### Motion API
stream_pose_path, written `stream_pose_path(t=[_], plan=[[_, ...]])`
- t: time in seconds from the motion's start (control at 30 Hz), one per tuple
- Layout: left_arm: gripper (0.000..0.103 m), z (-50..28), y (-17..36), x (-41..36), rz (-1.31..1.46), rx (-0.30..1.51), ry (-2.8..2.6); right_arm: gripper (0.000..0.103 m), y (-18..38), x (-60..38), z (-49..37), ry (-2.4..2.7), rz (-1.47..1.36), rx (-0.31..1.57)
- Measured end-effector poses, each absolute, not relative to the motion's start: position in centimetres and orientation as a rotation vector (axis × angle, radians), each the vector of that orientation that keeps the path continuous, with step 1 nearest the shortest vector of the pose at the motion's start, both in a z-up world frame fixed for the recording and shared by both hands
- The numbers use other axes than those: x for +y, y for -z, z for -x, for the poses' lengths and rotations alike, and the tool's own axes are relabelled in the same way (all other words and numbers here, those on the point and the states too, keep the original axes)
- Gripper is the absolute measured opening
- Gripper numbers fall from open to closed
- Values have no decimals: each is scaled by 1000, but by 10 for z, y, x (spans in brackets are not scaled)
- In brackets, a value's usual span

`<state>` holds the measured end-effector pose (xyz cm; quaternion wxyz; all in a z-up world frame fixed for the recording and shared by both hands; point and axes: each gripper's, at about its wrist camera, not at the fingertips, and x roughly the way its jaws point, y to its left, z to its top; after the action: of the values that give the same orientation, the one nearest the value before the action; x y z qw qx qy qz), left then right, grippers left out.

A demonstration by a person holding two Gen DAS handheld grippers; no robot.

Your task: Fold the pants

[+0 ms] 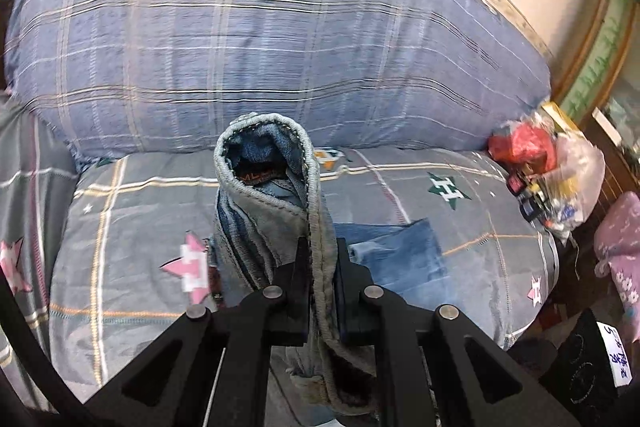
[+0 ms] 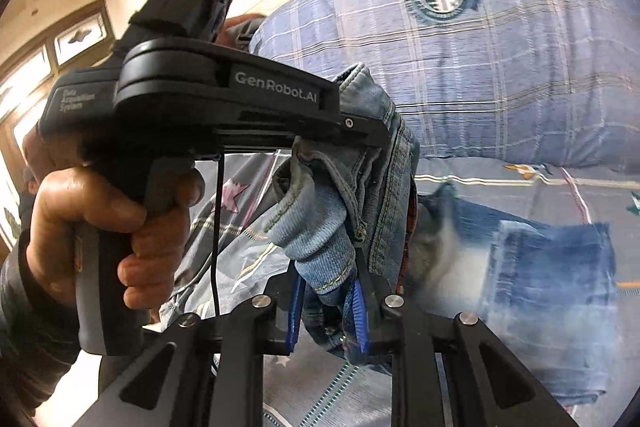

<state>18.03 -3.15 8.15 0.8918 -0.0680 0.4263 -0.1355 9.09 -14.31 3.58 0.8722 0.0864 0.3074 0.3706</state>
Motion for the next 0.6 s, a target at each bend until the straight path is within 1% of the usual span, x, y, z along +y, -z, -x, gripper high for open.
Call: stream_pose_path(t=[0.3,0.6], plan=[[10,-196,-72,-109,34,927,372,22,-22,-212,-94,-713,-322,655],[10,-217,-39,-178,-52,1016,421,22,8,-267,-105,-647,-455,693]])
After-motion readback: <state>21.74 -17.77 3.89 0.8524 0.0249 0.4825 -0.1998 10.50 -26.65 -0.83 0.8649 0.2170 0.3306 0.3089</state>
